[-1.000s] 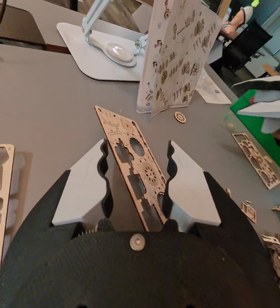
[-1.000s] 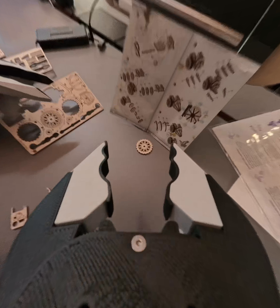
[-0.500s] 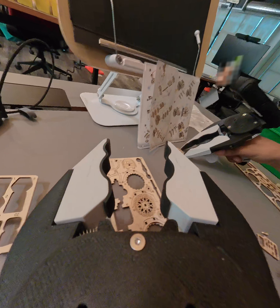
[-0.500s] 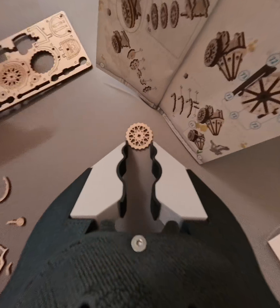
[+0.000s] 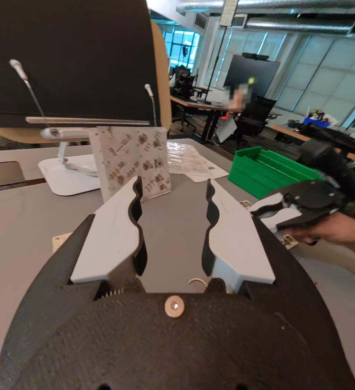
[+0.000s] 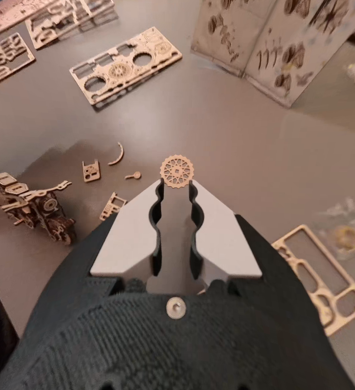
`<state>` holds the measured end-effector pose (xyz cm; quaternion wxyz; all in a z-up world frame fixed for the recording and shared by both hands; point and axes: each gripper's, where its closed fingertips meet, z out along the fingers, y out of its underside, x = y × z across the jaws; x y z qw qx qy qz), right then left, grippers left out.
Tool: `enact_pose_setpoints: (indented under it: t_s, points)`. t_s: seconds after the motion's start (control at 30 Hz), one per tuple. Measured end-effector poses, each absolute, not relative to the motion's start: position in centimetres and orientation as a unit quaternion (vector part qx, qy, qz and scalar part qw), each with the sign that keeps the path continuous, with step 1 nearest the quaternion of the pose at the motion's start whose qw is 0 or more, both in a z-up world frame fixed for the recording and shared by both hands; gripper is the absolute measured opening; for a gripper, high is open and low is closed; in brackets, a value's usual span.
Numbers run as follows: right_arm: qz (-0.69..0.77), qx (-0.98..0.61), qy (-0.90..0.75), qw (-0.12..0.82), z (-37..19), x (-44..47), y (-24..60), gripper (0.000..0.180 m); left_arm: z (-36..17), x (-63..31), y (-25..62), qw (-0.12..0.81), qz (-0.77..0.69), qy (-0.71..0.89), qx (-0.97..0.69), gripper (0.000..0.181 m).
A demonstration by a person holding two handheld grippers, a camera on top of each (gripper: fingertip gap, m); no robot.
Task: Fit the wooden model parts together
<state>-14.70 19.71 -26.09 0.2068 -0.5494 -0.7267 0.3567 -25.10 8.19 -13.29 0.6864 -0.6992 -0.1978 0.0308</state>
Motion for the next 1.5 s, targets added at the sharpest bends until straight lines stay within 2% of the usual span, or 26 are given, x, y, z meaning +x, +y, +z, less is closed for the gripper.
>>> enact_pose_setpoints:
  t_s: [0.07, 0.23, 0.33, 0.43, 0.53, 0.7, 0.8, 0.83, 0.87, 0.97, 1.07, 1.17, 1.23, 1.27, 1.3, 1.43, 1.5]
  points:
    - [0.345, -0.565, -0.723, 0.199, -28.3, -14.3, 19.0, 0.023, -14.0, -23.6, 9.0, 0.692, 0.005, -0.193, -0.695, 0.06]
    - [0.34, -0.573, -0.715, 0.211, -29.6, -13.4, 19.0, 0.051, -16.9, -22.4, 10.1, 0.656, -0.03, -0.199, -0.727, 0.065]
    - [0.361, -0.587, -0.666, 0.286, -27.0, -11.2, 22.4, 0.047, -17.4, -22.9, 9.7, 0.661, -0.053, -0.223, -0.714, 0.065]
    - [0.326, -0.62, -0.601, 0.385, -25.1, -10.2, 29.4, 0.049, -18.4, -23.3, 10.2, 0.668, -0.129, -0.26, -0.685, 0.064]
    - [0.304, -0.659, -0.574, 0.378, -25.8, -11.5, 32.9, 0.063, -19.4, -23.1, 11.1, 0.663, -0.191, -0.267, -0.672, 0.062]
    - [0.214, -0.713, -0.555, 0.372, -28.2, -14.6, 37.2, 0.058, -20.5, -21.8, 11.4, 0.641, -0.18, -0.227, -0.711, 0.062]
    - [0.185, -0.751, -0.549, 0.318, -31.1, -16.3, 38.6, 0.061, -21.2, -21.0, 10.7, 0.643, -0.158, -0.2, -0.722, 0.06]
    - [0.215, -0.755, -0.538, 0.306, -31.3, -17.3, 38.3, 0.042, -21.4, -20.7, 10.4, 0.646, -0.156, -0.195, -0.722, 0.059]
    - [0.237, -0.76, -0.531, 0.292, -31.2, -17.9, 38.0, 0.032, -21.5, -20.3, 10.0, 0.65, -0.156, -0.192, -0.718, 0.058]
    - [0.329, -0.723, -0.534, 0.291, -27.9, -19.1, 34.6, 0.001, -21.9, -19.4, 9.0, 0.655, -0.165, -0.19, -0.712, 0.057]
    - [0.419, -0.635, -0.554, 0.338, -21.9, -17.9, 28.5, 0.001, -21.3, -17.9, 8.3, 0.666, -0.191, -0.177, -0.698, 0.056]
    - [0.585, -0.525, -0.542, 0.298, -17.1, -15.0, 18.5, 0.001, -20.0, -14.9, 8.2, 0.677, -0.257, -0.148, -0.674, 0.058]
    - [0.643, -0.48, -0.532, 0.27, -15.9, -13.2, 13.6, 0.001, -18.5, -12.4, 8.2, 0.684, -0.32, -0.129, -0.643, 0.062]
    - [0.657, -0.464, -0.536, 0.257, -15.7, -12.6, 11.7, 0.001, -17.8, -11.5, 8.0, 0.684, -0.348, -0.125, -0.628, 0.059]
    - [0.667, -0.456, -0.535, 0.249, -15.5, -12.1, 10.4, 0.001, -17.2, -10.9, 7.9, 0.682, -0.374, -0.126, -0.615, 0.046]
    - [0.693, -0.421, -0.545, 0.213, -15.0, -10.4, 6.4, 0.001, -13.1, -10.2, 6.2, 0.7, -0.451, -0.127, -0.539, 0.032]
    - [0.683, -0.408, -0.565, 0.22, -15.3, -9.8, 5.4, 0.001, -12.7, -9.8, 5.6, 0.704, -0.438, -0.116, -0.547, 0.01]
